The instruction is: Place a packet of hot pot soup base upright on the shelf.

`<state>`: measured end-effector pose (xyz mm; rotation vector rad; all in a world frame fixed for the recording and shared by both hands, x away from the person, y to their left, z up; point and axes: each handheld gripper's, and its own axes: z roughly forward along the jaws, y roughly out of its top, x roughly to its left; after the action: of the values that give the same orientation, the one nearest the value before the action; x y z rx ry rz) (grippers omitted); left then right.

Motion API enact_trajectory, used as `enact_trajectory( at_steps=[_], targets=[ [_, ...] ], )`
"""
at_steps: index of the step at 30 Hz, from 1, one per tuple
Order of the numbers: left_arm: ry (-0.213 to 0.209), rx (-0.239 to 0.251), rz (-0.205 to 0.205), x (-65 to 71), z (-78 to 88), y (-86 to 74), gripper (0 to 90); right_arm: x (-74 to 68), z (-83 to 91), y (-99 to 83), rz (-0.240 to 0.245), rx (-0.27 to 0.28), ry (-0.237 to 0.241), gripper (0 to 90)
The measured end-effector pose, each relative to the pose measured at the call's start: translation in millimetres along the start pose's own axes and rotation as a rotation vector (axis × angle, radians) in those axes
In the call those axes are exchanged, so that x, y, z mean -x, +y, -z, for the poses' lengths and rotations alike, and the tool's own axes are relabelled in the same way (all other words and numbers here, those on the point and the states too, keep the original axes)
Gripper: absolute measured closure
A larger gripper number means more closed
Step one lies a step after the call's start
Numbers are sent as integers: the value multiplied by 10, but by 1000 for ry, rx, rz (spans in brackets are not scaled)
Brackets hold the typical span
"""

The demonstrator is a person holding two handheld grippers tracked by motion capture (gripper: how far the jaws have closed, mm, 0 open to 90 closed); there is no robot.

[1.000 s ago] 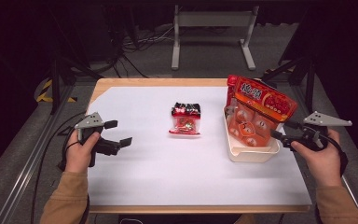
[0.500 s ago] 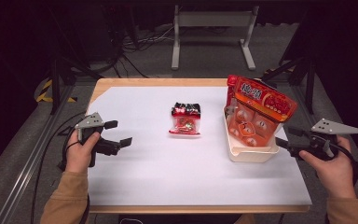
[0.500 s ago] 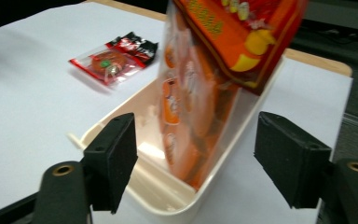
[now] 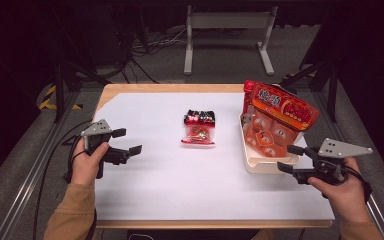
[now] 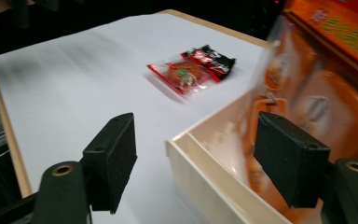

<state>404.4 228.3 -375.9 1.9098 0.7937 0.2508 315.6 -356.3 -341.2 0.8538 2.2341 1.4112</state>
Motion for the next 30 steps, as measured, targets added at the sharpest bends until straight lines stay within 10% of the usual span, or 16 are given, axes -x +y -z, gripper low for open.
enact_trajectory(
  at_steps=[18,30],
  targets=[
    [42,55,95,-2,-163,8,53,-360,-545,-154,65,27,184,291],
    [27,13,72,18,-471,88,133,-380,-649,-231,70,16,175,292]
  ],
)
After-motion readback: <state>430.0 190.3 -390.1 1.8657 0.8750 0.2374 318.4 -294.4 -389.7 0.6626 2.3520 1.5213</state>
